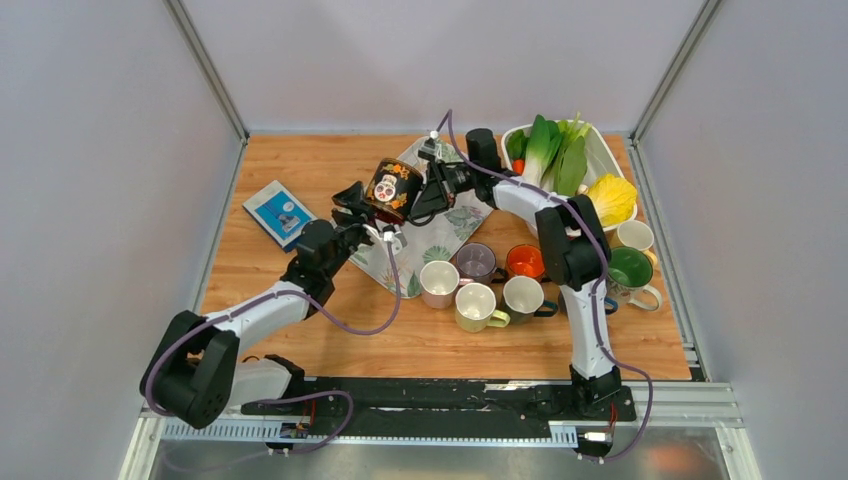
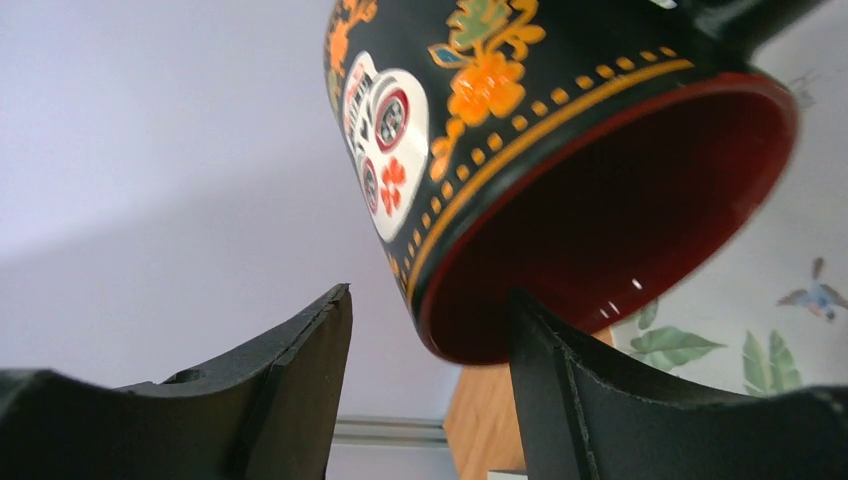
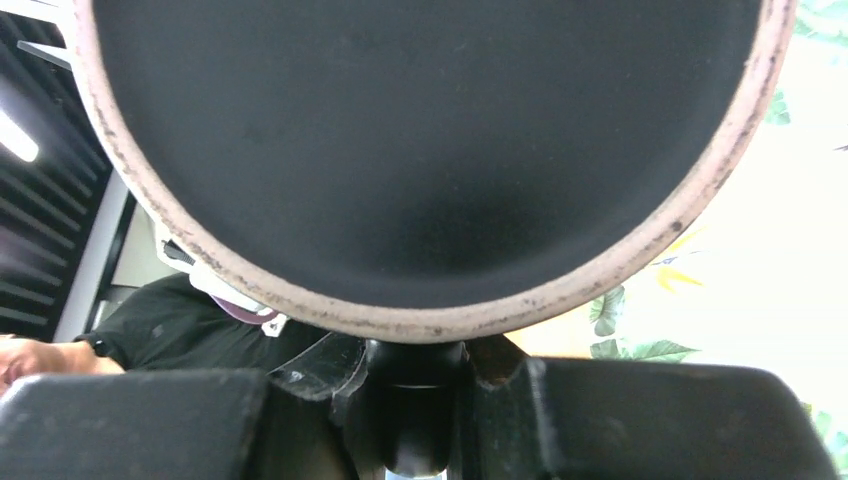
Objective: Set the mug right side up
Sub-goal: Turn over the cup on the tray.
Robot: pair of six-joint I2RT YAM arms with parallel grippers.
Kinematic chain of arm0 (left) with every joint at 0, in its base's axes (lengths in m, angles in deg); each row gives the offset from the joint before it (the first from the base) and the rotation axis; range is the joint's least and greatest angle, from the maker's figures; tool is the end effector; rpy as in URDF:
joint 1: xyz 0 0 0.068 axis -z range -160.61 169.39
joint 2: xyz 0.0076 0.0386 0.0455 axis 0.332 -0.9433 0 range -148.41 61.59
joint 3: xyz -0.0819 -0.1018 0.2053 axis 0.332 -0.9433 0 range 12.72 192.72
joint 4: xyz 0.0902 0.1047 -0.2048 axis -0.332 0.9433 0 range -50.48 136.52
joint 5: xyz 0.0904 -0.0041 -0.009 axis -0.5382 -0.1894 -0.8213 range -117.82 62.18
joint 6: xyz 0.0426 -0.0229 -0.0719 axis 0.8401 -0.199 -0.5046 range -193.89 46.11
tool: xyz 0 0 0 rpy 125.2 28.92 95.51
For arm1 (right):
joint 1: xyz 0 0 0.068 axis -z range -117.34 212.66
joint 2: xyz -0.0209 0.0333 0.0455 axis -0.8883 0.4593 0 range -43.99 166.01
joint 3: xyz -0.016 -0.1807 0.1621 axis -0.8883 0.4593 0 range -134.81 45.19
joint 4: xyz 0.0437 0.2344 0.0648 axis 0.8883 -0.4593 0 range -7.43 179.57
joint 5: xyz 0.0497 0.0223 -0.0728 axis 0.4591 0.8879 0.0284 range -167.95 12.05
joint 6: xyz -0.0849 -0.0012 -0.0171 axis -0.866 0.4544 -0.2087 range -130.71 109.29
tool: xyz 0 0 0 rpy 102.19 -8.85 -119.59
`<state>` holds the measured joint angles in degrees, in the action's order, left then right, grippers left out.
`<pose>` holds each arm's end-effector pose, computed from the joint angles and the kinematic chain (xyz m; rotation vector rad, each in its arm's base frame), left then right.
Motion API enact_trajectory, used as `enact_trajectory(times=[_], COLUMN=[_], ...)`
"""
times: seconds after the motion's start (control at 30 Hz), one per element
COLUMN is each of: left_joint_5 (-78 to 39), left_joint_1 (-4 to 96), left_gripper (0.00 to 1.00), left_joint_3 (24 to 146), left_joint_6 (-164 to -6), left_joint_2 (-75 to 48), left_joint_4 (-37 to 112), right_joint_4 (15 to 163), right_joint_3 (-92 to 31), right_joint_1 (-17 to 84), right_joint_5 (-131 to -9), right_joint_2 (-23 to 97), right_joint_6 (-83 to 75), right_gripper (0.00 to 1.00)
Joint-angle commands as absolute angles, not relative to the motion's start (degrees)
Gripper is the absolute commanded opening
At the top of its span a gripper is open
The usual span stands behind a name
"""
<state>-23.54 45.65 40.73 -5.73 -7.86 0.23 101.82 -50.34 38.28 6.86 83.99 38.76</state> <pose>0.2667 -0.1380 0.2195 1.2364 1.0645 0.5048 0.3925 0.2616 0.1969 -0.7672 2.1132 2.1789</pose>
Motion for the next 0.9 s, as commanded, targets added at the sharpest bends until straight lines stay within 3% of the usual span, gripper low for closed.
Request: enact_trajectory(times=[0.0,0.13,0.27,0.4,0.47,0.63,0.7,0.87], left_joint_5=[-24.3,-22.0,-20.9,-23.0,-25.5,-34.4,-36.8,-36.7], left_joint_1=[46.0,45.9,46.1,46.1,46.1,46.0,46.0,45.2], left_gripper=[0.64,0.53,0.27,0.02,0.0,0.0,0.0,0.0], left_joint_3=[44.0,44.6,43.6,43.0,43.6,53.4,58.6,67.4], left_joint_6=[-3.0,-2.9,-3.2,-5.3,-7.0,-18.3,-24.1,-34.7], left_joint_2=[-10.9,-11.6,-10.8,-9.1,-7.7,-3.4,-3.0,-4.3], left_joint_4=[-9.9,-11.2,-11.2,-9.4,-6.3,11.7,22.3,44.3], right_joint_4=[106.9,106.9,106.9,107.0,106.8,106.0,100.9,72.7], right_joint_3=[-52.2,-52.5,-52.5,-52.3,-52.3,-54.9,-57.8,-65.4], right_joint_1=[36.6,36.5,36.6,37.3,38.4,42.0,43.0,43.0], right_joint_5=[15.6,14.6,13.4,10.9,8.0,2.1,-1.3,-24.7], right_joint_2=[83.3,83.2,83.1,82.4,81.9,79.1,77.7,73.7], right_joint_6=[42.9,42.8,42.4,40.9,41.2,35.1,27.5,-5.5], right_gripper=[0.0,0.01,0.13,0.42,0.55,0.78,0.99,1.0])
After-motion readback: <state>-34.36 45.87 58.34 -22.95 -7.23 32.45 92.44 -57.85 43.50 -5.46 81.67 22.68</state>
